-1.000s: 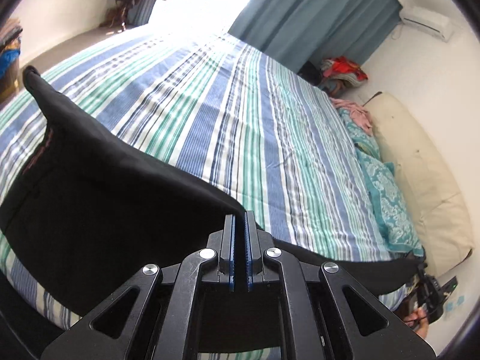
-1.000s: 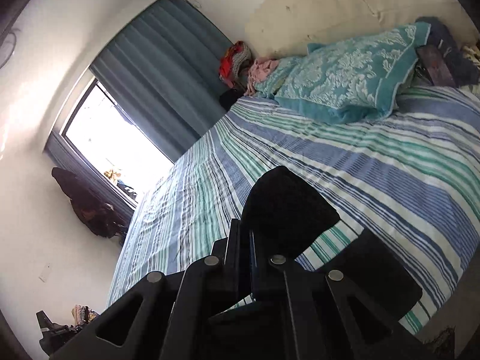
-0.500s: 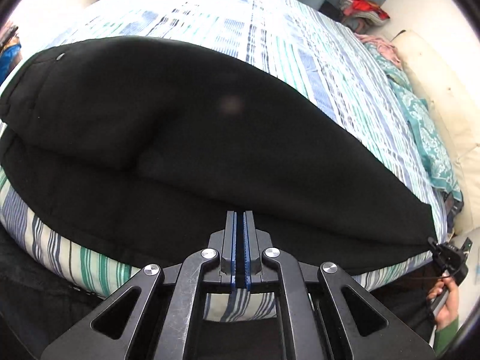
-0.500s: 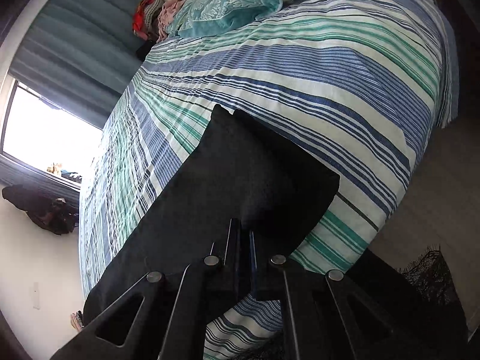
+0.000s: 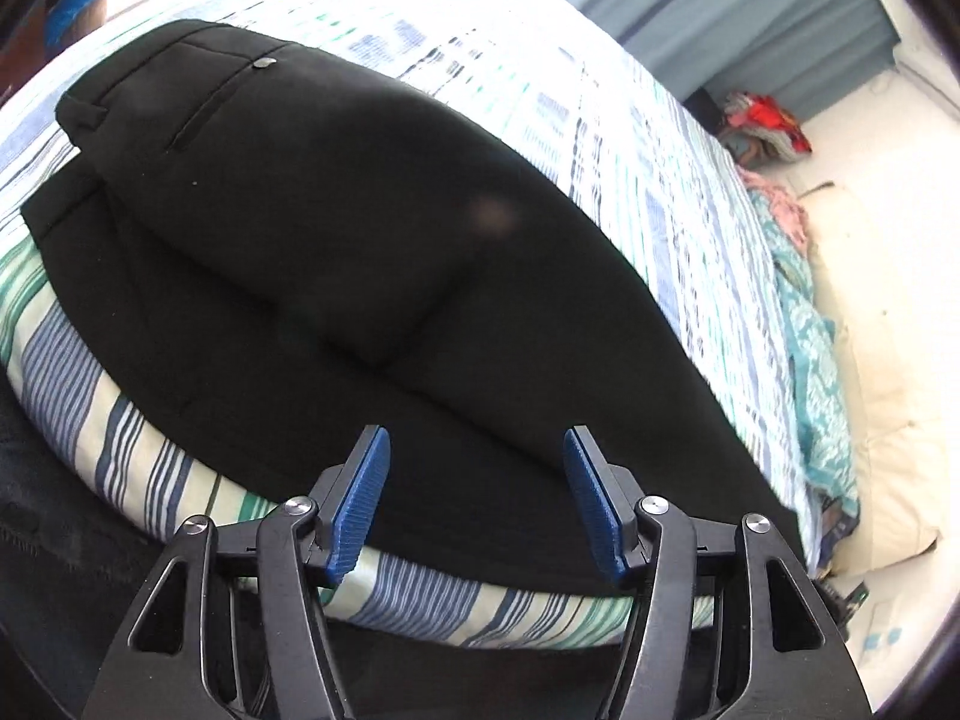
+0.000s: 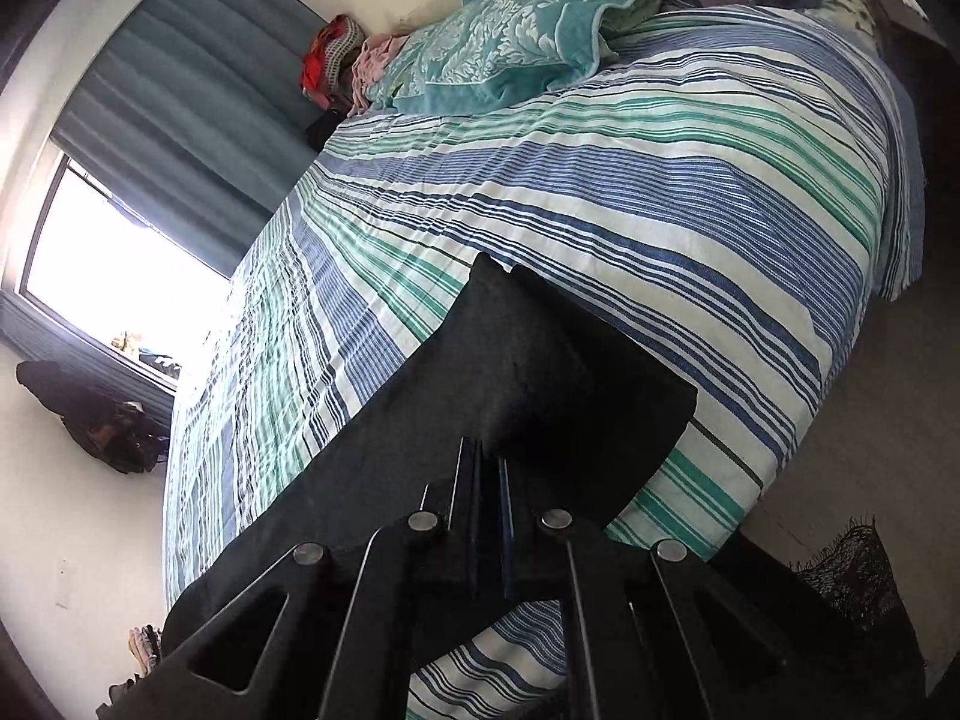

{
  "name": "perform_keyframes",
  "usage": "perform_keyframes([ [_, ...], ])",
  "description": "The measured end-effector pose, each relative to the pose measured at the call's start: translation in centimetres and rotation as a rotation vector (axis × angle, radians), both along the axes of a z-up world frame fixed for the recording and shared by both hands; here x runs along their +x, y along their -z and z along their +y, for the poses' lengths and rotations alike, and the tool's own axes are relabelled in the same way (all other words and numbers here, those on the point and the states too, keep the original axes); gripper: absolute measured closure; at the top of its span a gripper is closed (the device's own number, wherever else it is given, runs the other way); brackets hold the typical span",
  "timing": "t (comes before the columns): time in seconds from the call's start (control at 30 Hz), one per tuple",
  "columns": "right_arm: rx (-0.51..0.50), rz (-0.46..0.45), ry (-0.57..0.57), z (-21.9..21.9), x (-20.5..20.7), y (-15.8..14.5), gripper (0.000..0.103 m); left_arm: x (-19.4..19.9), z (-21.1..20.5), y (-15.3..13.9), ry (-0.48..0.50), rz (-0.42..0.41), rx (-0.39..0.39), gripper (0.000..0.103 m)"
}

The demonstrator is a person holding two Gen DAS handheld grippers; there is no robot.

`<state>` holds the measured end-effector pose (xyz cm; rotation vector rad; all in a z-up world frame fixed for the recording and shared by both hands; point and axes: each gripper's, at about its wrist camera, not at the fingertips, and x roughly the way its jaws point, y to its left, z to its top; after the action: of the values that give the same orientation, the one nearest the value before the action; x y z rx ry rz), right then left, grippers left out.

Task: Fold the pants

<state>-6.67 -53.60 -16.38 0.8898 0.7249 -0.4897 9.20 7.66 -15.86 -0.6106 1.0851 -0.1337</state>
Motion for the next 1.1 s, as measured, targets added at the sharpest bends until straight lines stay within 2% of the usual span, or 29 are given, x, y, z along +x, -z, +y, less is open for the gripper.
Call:
perform_keyframes([
  [0.07, 0.005, -0.008, 0.007, -0.1, -0.1, 0.0, 0.097, 1.7, 0.5, 1.4, 0.006, 0.059, -0.040, 0.040],
  [0.17, 0.001, -0.033, 0.017, -0.2, -0.2, -0.3, 0.097, 2.9, 1.7, 3.2, -0.055, 0.127, -0.118, 0.040],
  [0.23, -0.007, -0.050, 0.020, -0.1, -0.4, -0.5, 0.097, 2.7, 2.5, 3.7, -0.113, 0.122, -0.158, 0.039],
  [0.4, -0.013, -0.069, 0.033, -0.3, -0.8, -0.6, 0.097, 3.1, 3.6, 3.5, -0.208, 0.090, -0.137, 0.039],
  [0.43, -0.011, -0.070, 0.037, -0.4, -0.8, -0.5, 0.097, 3.4, 3.6, 3.5, -0.218, 0.091, -0.139, 0.041],
  [0.47, -0.008, -0.072, 0.041, -0.4, -0.8, -0.5, 0.097, 3.6, 3.6, 3.5, -0.229, 0.091, -0.126, 0.060],
  [0.5, -0.007, -0.073, 0.045, -0.5, -0.7, -0.5, 0.097, 3.9, 3.7, 3.6, -0.231, 0.094, -0.096, 0.083],
  [0.53, -0.008, -0.074, 0.049, -0.5, -0.8, -0.5, 0.097, 4.0, 3.7, 3.5, -0.219, 0.103, -0.094, 0.095],
  [0.63, -0.009, -0.064, 0.053, -0.7, -0.8, -0.7, 0.097, 2.8, 4.2, 1.7, -0.218, 0.093, -0.122, 0.095],
  [0.77, 0.009, -0.035, 0.059, -1.7, -1.2, -0.9, 0.097, 0.9, 4.3, -1.3, -0.122, 0.075, -0.103, 0.095],
  [0.93, 0.017, 0.028, 0.099, -2.9, -2.3, -0.8, 0.098, -0.7, 4.1, -0.1, -0.072, 0.157, -0.010, 0.095],
  [1.1, 0.037, 0.069, 0.098, -3.6, -2.5, -0.4, 0.098, -1.4, 2.8, 1.0, -0.081, 0.186, 0.010, 0.095],
])
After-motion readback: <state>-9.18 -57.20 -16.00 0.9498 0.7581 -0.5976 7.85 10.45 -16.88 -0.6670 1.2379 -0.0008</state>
